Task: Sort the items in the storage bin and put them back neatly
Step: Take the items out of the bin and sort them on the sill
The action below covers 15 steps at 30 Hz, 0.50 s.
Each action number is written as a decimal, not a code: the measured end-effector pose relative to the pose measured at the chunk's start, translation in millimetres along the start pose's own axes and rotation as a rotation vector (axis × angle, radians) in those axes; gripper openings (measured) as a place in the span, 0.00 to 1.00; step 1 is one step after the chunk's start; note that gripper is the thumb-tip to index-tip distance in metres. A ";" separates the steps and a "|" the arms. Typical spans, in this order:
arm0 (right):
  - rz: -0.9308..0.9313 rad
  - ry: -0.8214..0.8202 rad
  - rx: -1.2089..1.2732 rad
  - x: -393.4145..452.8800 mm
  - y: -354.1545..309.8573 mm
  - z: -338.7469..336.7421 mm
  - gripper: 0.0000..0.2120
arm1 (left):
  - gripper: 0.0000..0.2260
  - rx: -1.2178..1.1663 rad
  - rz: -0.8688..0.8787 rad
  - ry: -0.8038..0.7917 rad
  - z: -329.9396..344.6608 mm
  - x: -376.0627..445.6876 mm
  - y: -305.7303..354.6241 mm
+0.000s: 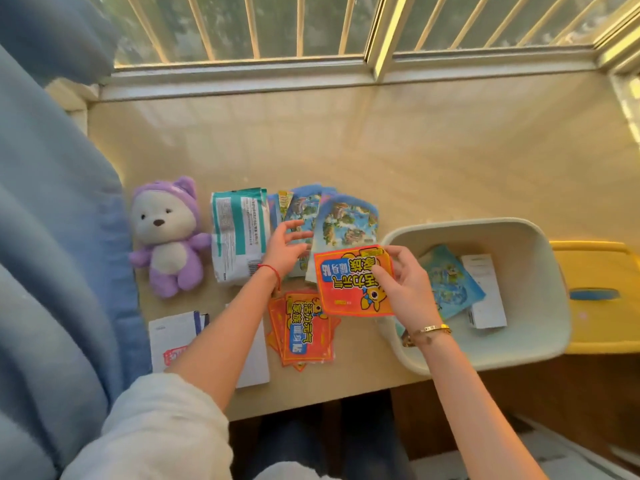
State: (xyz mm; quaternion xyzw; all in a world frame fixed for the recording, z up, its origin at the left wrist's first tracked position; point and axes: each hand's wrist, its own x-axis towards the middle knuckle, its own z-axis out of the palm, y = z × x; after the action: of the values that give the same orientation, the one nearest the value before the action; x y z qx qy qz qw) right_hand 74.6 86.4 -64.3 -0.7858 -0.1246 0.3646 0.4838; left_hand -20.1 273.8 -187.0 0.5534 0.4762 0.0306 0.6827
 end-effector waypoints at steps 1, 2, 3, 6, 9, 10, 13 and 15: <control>0.004 -0.002 -0.013 2.4 2.8 3.9 0.08 | 0.22 -0.024 0.007 -0.003 -1.7 2.0 -1.4; 0.009 -0.002 -0.028 5.2 5.7 7.4 0.08 | 0.22 -0.038 0.014 0.001 -3.4 4.4 -3.9; 0.014 -0.006 -0.041 7.8 8.1 11.0 0.08 | 0.22 -0.047 0.019 0.004 -5.0 3.5 -4.7; 0.026 -0.037 -0.094 14.8 14.6 22.8 0.08 | 0.18 0.014 0.097 0.033 -11.0 -6.2 -7.8; 0.038 -0.109 -0.162 18.2 19.5 37.1 0.08 | 0.14 0.156 0.196 0.086 -21.6 -28.0 -14.5; 0.051 -0.144 -0.187 18.8 22.2 42.2 0.08 | 0.13 0.207 0.225 0.115 -26.4 -36.6 -17.4; 0.077 -0.246 -0.311 18.6 33.1 57.6 0.08 | 0.11 0.311 0.301 0.186 -39.4 -63.2 -27.4; 0.087 -0.302 -0.408 16.9 42.3 68.4 0.08 | 0.11 0.353 0.336 0.217 -47.4 -79.4 -35.1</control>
State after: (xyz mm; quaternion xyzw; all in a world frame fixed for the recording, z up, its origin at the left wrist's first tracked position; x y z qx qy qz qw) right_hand 32.4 120.3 -126.2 -0.8085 -0.2325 0.4655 0.2749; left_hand -112.8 249.6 -162.5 0.7286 0.4460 0.1193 0.5059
